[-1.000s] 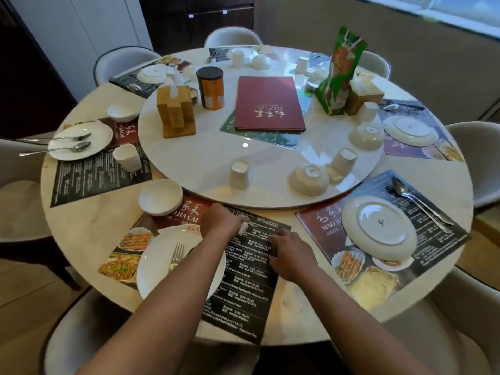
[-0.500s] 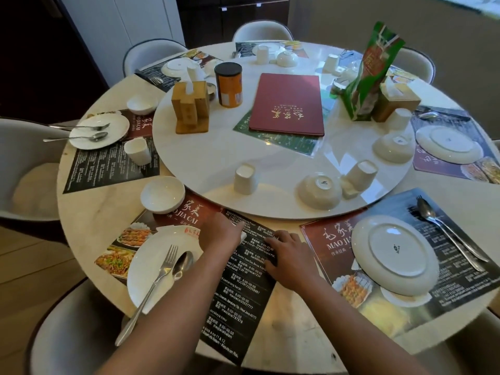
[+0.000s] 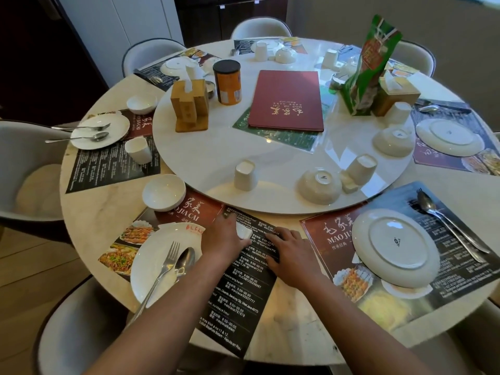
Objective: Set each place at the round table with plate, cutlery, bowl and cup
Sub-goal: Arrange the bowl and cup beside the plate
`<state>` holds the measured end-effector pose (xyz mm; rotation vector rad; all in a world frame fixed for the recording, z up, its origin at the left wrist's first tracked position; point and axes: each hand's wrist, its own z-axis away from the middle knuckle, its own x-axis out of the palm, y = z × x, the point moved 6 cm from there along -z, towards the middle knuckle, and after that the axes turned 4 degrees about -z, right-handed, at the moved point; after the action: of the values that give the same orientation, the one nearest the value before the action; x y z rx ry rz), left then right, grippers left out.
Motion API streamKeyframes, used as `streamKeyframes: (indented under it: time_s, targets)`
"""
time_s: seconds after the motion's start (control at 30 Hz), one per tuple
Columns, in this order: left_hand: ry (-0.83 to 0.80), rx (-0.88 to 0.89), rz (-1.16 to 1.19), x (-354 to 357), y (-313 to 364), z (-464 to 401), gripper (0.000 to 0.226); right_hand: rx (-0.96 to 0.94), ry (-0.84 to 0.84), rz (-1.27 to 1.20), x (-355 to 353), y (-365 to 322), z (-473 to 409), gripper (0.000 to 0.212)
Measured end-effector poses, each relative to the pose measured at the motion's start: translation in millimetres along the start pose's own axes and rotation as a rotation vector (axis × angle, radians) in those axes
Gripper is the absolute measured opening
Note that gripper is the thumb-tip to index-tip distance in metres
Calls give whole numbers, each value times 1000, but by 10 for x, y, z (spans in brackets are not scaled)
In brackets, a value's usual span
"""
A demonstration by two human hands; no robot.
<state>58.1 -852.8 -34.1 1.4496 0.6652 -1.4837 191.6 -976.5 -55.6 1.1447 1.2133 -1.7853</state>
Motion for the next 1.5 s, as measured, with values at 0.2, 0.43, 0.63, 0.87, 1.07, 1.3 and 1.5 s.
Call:
streamKeyframes:
  time_s: [0.2, 0.43, 0.63, 0.87, 1.07, 1.3, 1.5]
  targets:
    - [8, 3, -11, 17, 25, 1, 72, 2, -10, 21, 24, -8, 17, 63]
    - [11, 23, -16, 8, 25, 12, 71, 9, -24, 17, 9, -33, 27, 64]
    - [11, 25, -11, 13, 18, 10, 70, 8, -31, 19, -12, -52, 46, 63]
    - [38, 43, -10, -30, 11, 2, 78, 31, -30, 0, -97, -66, 15, 58]
    - [184, 70, -106, -332, -193, -171, 62, -66, 201, 78, -535, -291, -367, 53]
    - [178, 24, -186, -677, -428, -536, 70, -209, 217, 409, -763, -845, -1134, 80]
    - [161, 8, -202, -687, -441, -657, 70, -200, 111, 673, -774, -996, -1667, 64]
